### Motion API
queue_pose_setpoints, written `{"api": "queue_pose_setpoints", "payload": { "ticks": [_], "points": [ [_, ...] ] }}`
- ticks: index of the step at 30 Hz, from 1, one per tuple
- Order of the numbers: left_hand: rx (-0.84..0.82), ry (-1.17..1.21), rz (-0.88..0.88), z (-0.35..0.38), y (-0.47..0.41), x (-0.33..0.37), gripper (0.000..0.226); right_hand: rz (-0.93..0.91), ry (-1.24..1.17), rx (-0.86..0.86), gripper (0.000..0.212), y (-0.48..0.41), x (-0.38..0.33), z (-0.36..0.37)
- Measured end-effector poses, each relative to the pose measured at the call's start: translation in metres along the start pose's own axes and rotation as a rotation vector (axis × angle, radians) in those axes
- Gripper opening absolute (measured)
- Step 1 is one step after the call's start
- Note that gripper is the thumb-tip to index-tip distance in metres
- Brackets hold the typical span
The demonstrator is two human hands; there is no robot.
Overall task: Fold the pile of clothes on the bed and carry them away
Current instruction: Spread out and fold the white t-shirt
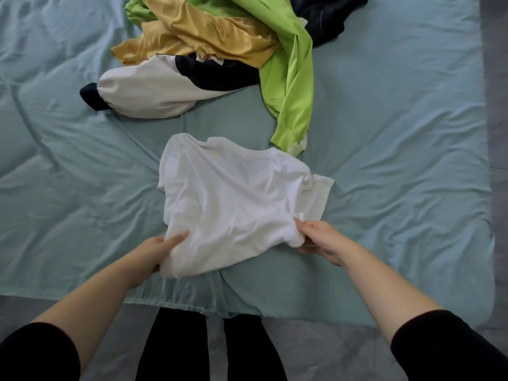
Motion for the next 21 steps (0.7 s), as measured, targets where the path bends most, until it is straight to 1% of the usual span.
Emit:
{"api": "queue_pose_setpoints", "payload": {
  "ticks": [1, 2, 4, 5, 6, 7, 8, 9, 10, 11, 12, 13, 14, 15, 17, 19, 21],
  "points": [
    [-0.056, -0.067, 0.039, 0.004, 0.002, -0.006, 0.055, -0.034, 0.027, -0.057, 0.028, 0.001, 0.003, 0.006],
    [-0.088, -0.197, 0.09, 0.009, 0.002, -0.012, 0.057, -0.065, 0.066, -0.105, 0.031, 0.003, 0.008, 0.011],
    [-0.033, -0.637, 0.208, 0.013, -0.005, -0.026, 0.056, -0.101, 0.151, -0.12, 0.042, 0.003, 0.019, 0.023],
    [0.018, -0.883, 0.28, 0.016, -0.009, -0.031, 0.057, -0.124, 0.239, -0.077, 0.039, 0.003, 0.024, 0.028],
    [0.071, -1.095, 0.344, 0.018, -0.009, -0.034, 0.055, -0.156, 0.343, -0.006, 0.028, 0.003, 0.029, 0.033],
    [0.126, -1.231, 0.406, 0.021, -0.008, -0.035, 0.051, -0.186, 0.411, 0.079, 0.012, 0.004, 0.031, 0.037],
    [0.177, -1.28, 0.49, 0.024, -0.006, -0.034, 0.044, -0.219, 0.437, 0.174, 0.009, 0.006, 0.032, 0.039],
    [0.208, -1.243, 0.597, 0.028, -0.002, -0.032, 0.034, -0.263, 0.436, 0.267, 0.013, 0.007, 0.033, 0.041],
    [0.218, -1.13, 0.696, 0.033, 0.004, -0.031, 0.025, -0.323, 0.438, 0.358, 0.013, 0.011, 0.031, 0.042],
    [0.221, -0.974, 0.745, 0.037, 0.009, -0.029, 0.022, -0.394, 0.45, 0.431, 0.014, 0.017, 0.028, 0.043],
    [0.234, -0.82, 0.712, 0.039, 0.015, -0.027, 0.026, -0.47, 0.455, 0.473, 0.015, 0.023, 0.023, 0.044],
    [0.258, -0.704, 0.634, 0.04, 0.019, -0.025, 0.034, -0.532, 0.447, 0.487, 0.018, 0.029, 0.02, 0.045],
    [0.279, -0.63, 0.558, 0.04, 0.022, -0.024, 0.04, -0.559, 0.416, 0.477, 0.025, 0.033, 0.018, 0.046],
    [0.286, -0.569, 0.529, 0.04, 0.026, -0.023, 0.041, -0.551, 0.371, 0.463, 0.032, 0.039, 0.017, 0.047],
    [0.281, -0.447, 0.539, 0.038, 0.03, -0.018, 0.04, -0.49, 0.287, 0.455, 0.036, 0.043, 0.014, 0.046],
    [0.308, -0.393, 0.516, 0.034, 0.03, -0.011, 0.041, -0.459, 0.248, 0.477, 0.036, 0.042, 0.01, 0.042],
    [0.353, -0.468, 0.458, 0.025, 0.029, -0.01, 0.038, -0.399, 0.254, 0.47, 0.038, 0.045, 0.006, 0.039]
  ]
}}
Point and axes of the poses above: each hand's wrist, its own y-axis away from the middle knuckle, its own z-axis out of the palm, x = y × z, the point moved 3 cm from there along -y, towards the middle knuckle, and after that the axes turned 9 degrees about y, right-handed, at the moved point
